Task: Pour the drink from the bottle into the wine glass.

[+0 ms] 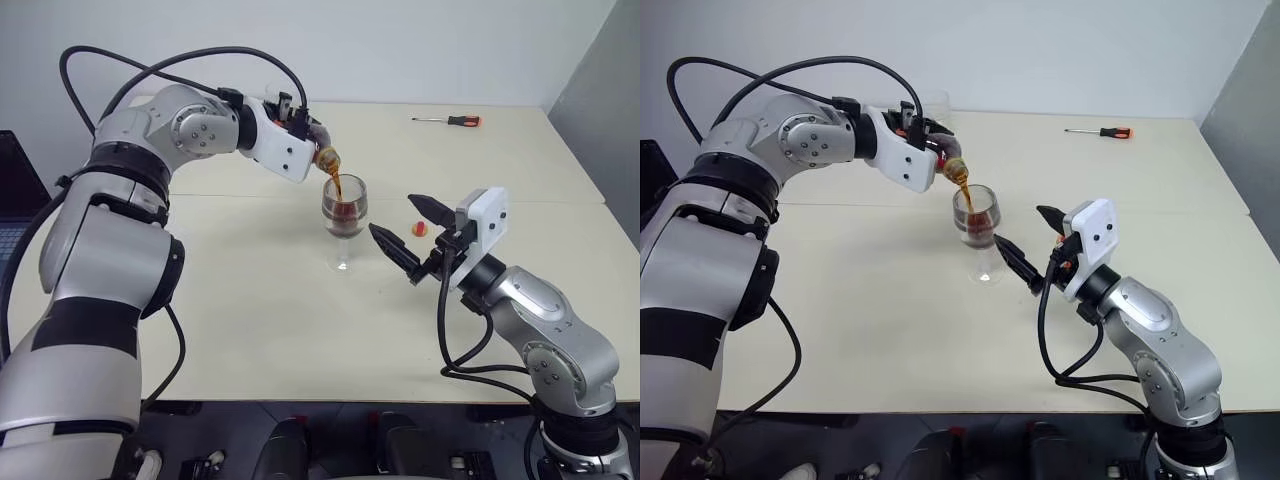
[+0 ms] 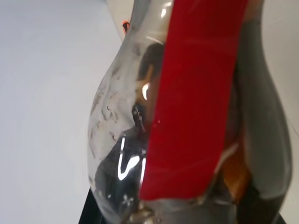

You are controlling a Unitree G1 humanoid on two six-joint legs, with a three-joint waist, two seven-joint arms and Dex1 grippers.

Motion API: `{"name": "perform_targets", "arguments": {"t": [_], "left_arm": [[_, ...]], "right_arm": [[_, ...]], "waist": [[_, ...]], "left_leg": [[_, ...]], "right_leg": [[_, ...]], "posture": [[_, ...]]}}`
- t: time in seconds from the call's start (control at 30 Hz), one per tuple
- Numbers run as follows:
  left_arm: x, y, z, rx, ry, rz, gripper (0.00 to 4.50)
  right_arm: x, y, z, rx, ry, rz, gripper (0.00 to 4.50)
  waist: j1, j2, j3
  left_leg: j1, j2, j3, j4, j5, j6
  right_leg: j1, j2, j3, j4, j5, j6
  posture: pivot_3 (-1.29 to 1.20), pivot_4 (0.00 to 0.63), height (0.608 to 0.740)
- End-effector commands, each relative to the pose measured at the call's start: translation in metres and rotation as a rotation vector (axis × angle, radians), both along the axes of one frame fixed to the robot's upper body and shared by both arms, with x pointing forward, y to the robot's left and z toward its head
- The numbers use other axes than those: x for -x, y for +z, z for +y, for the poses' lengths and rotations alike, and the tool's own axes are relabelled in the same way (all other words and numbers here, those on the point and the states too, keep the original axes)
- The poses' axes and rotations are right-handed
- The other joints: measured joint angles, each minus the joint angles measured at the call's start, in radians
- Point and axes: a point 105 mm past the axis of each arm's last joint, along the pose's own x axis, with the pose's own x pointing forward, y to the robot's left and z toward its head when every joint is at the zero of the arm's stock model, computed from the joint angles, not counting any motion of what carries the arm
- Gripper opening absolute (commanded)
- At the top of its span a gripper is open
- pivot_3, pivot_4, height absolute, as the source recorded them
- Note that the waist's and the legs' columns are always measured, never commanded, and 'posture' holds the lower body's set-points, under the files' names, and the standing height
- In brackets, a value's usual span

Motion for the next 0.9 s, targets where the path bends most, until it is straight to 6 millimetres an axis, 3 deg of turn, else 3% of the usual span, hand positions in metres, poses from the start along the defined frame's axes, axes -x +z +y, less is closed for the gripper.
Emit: {"name": "perform_targets", "arguments": {"t": [0.03,0.9], "left_arm": [[0.0035,0.0267,-0.0019,0.027,-0.016,-0.078,1.32],[0.0032,0.0300,-0.0013,-0.002,-0.014,-0.111,1.32]], "right_arm": [[0.0055,0.0099,0.0013,-0.016,0.013,-0.047,4.50],[0.0082,0.0119,0.0027,-0.012,0.020,-0.049,4.50]], "waist": [[0.000,0.000,0.000],[0.000,0.000,0.000]], "left_leg": [[0.000,0.000,0.000,0.000,0.000,0.000],[0.000,0.000,0.000,0.000,0.000,0.000]], "right_leg": [[0.000,0.000,0.000,0.000,0.000,0.000],[0.000,0.000,0.000,0.000,0.000,0.000]], "posture": [[0.00,0.150,0.740],[0.00,0.150,0.740]]}}
